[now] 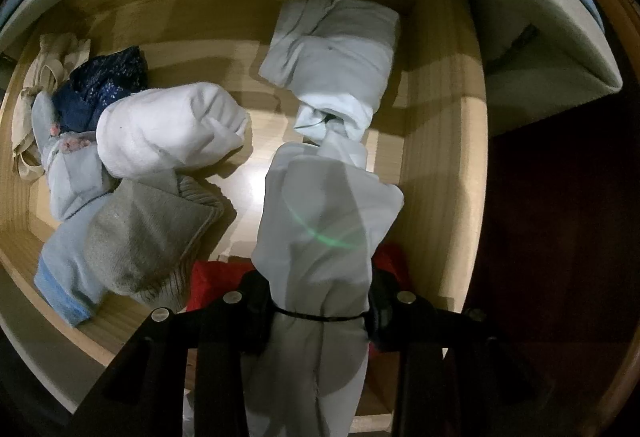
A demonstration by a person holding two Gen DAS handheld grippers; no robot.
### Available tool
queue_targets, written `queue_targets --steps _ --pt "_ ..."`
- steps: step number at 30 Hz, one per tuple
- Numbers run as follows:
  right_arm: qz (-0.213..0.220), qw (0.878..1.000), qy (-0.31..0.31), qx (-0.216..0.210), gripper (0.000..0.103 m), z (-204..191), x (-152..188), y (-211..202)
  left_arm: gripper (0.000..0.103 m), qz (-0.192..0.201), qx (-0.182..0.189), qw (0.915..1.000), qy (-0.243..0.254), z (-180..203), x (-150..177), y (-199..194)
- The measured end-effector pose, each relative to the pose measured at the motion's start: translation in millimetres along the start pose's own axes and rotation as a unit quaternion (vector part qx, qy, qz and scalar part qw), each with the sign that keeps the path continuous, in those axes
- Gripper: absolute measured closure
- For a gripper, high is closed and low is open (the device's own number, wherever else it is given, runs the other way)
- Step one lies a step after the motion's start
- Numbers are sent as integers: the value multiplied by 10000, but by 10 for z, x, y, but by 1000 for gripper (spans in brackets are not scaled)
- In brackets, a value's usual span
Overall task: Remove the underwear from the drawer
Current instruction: 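Lower the beige underwear into the white box and open the left tool, then lift the white underwear with the right tool while the left returns to the drawer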
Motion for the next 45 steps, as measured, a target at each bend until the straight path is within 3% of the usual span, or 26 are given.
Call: queue_targets --steps 8,27,38,45 --pt "-1 10000 62 2 70 -7 -2 -4 56 -20 -127 9999 64 -68 343 -177" --pt "71 9988 450 -198 73 141 -125 -28 52 -234 -308 9992 -27 -43 497 -324" --pt "21 9982 512 -301 73 321 -156 -42 47 -410 101 9983 -413 -65 475 -480" --pt "15 9985 473 -290 74 323 -260 -151 47 -157 62 9997 -147 -56 592 -905"
Point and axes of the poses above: each gripper's, at about its wrist camera, not at the fingertips, and y roughly the way its jaws point, z to its right, x to its underside, the point moved 6 cm from there along y, roughly the way its jaws point, and after that the axes turned 14 degrees about z, right-handed, at the moved point
